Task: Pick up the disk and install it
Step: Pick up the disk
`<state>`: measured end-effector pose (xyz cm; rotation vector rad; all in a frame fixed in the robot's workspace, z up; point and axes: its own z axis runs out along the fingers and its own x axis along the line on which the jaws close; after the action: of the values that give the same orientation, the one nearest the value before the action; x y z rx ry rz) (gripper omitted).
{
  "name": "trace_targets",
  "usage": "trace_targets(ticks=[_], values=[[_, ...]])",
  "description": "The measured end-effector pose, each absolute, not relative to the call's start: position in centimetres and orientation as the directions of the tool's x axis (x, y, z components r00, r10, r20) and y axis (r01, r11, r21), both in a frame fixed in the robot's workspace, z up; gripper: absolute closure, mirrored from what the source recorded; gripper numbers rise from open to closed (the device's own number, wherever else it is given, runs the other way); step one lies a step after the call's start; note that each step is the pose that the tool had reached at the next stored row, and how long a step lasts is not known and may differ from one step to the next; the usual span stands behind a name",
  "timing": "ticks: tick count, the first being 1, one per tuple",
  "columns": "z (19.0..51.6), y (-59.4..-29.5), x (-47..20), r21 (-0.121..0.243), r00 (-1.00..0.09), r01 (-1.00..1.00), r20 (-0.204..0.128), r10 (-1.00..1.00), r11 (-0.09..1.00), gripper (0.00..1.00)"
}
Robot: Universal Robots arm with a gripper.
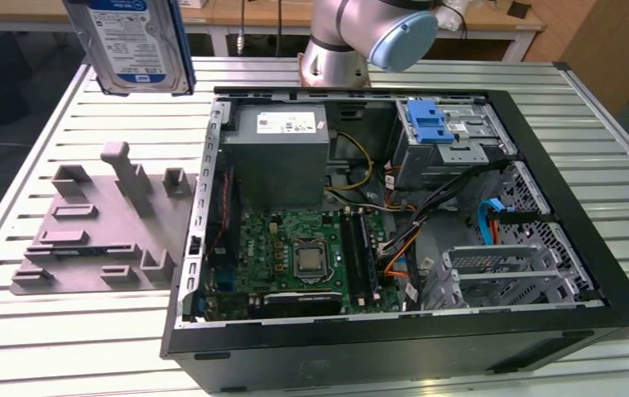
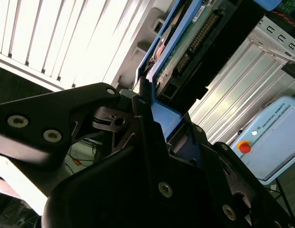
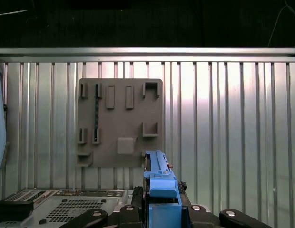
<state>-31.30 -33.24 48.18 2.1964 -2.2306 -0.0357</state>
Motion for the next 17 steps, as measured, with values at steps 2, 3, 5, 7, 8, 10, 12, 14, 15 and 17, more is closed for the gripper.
trace_targets(ticks=[2, 3, 5, 7, 8, 10, 12, 14, 15, 17], values=[[48.18, -33.24, -31.22, 0.024, -0.016, -1.000, -0.008, -1.000, 0.015, 0.64], [48.18, -33.24, -31.17, 0.024, -0.016, -1.000, -0.008, -1.000, 0.015, 0.64], [48.18, -33.24, -31.08, 0.024, -0.016, -1.000, -0.008, -1.000, 0.015, 0.64], [48.18, -33.24, -30.99, 0.024, -0.016, -1.000, -0.008, -1.000, 0.015, 0.64], [48.18, -33.24, -30.95, 0.024, -0.015, -1.000, -0.008, -1.000, 0.015, 0.64], [48.18, -33.24, -30.86, 0.024, -0.016, -1.000, -0.008, -1.000, 0.015, 0.64], [48.18, -33.24, -30.77, 0.024, -0.016, -1.000, -0.008, -1.000, 0.015, 0.64], [48.18, -33.24, -30.68, 0.024, -0.016, -1.000, -0.008, -1.000, 0.015, 0.64], [48.18, -33.24, -30.63, 0.024, -0.016, -1.000, -0.008, -1.000, 0.015, 0.64], [48.19, -33.24, -30.54, 0.024, -0.016, -1.000, -0.008, -1.000, 0.015, 0.64]])
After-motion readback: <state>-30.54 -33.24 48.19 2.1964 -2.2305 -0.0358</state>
